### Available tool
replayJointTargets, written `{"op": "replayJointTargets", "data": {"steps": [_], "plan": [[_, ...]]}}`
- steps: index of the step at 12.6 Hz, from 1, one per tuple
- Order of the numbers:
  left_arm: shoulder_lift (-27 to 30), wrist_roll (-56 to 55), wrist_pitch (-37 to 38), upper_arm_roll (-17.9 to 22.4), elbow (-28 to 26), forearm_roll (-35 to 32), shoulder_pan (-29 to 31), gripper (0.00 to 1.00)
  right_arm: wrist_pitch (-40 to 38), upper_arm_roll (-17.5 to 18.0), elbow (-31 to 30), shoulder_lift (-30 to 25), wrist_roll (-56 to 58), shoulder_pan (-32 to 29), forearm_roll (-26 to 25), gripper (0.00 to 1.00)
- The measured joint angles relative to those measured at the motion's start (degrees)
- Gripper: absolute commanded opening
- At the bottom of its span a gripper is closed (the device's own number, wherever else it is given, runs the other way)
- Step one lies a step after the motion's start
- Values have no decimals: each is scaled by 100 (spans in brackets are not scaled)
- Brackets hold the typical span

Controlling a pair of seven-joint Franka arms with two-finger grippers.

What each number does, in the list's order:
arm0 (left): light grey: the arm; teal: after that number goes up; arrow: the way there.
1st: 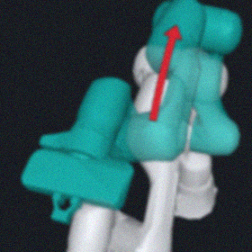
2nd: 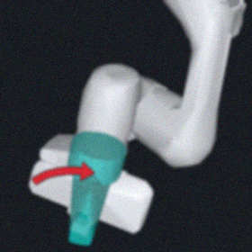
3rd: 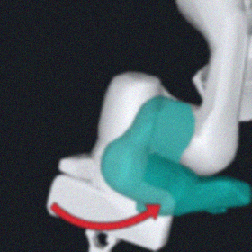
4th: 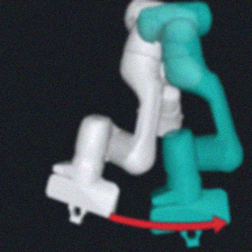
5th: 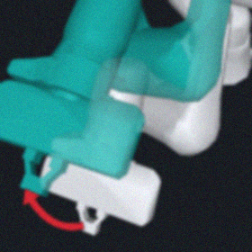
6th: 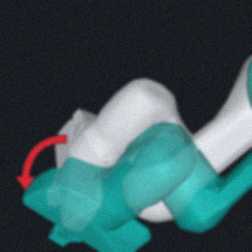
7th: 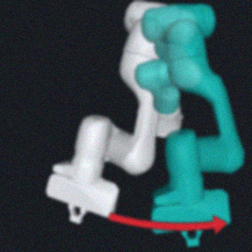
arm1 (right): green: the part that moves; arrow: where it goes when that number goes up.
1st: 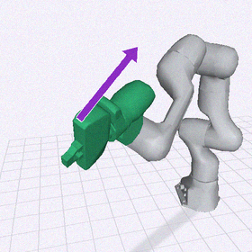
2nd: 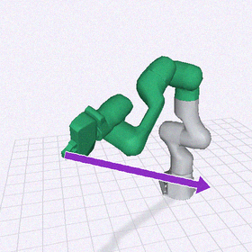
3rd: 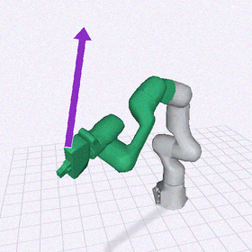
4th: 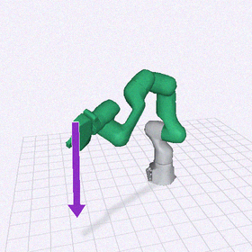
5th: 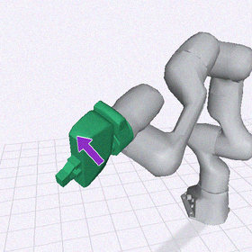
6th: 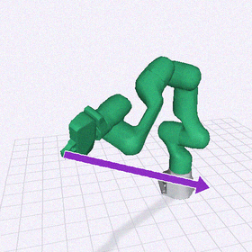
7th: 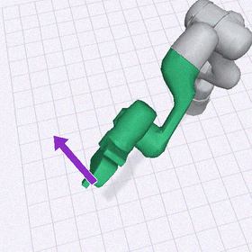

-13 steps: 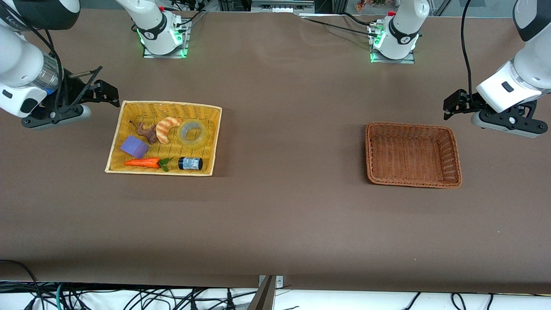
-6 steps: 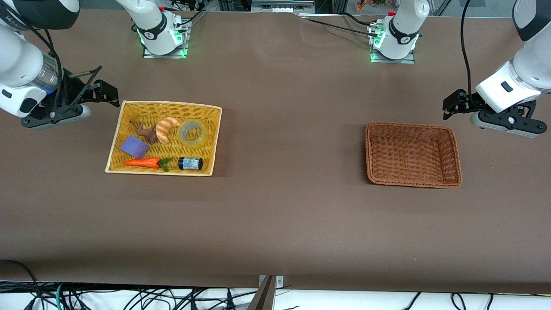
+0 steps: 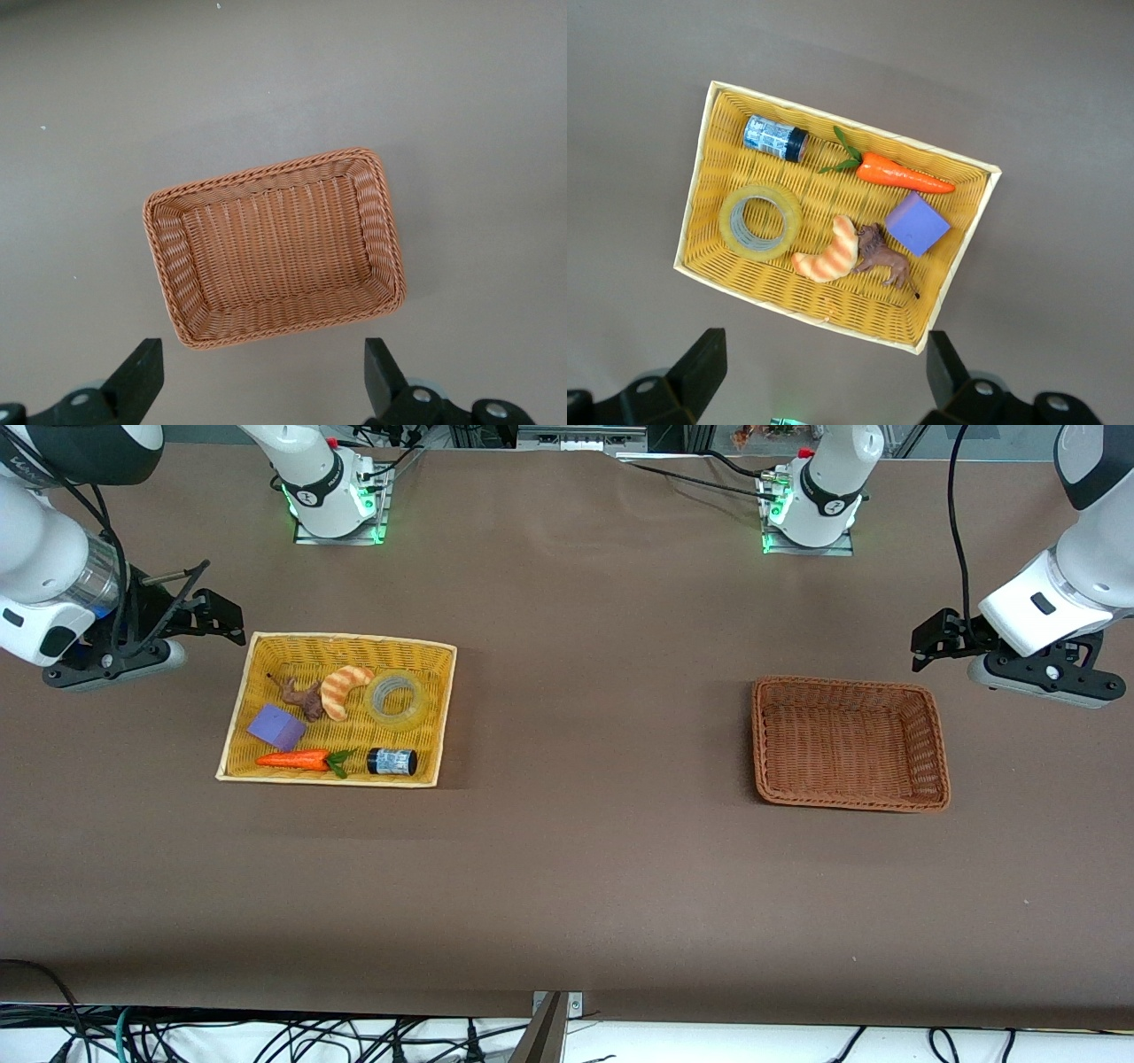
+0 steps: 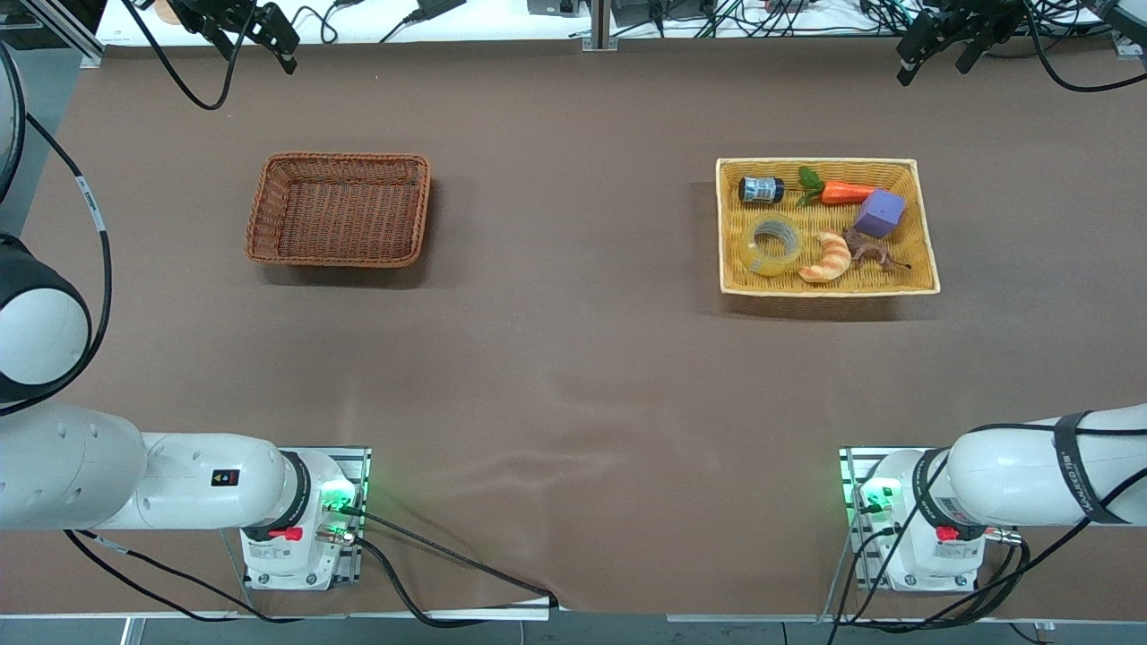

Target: Transfer tape with both arms

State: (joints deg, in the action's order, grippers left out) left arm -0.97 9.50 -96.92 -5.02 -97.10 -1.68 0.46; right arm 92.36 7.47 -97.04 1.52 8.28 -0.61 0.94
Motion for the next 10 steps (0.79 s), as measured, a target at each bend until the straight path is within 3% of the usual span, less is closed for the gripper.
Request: {"op": "replayJointTargets", "data": {"steps": [10], "plan": [[0, 0, 5, 0, 0, 0, -5, 100, -6, 31, 52, 0, 0, 3, -116, 100]]}}
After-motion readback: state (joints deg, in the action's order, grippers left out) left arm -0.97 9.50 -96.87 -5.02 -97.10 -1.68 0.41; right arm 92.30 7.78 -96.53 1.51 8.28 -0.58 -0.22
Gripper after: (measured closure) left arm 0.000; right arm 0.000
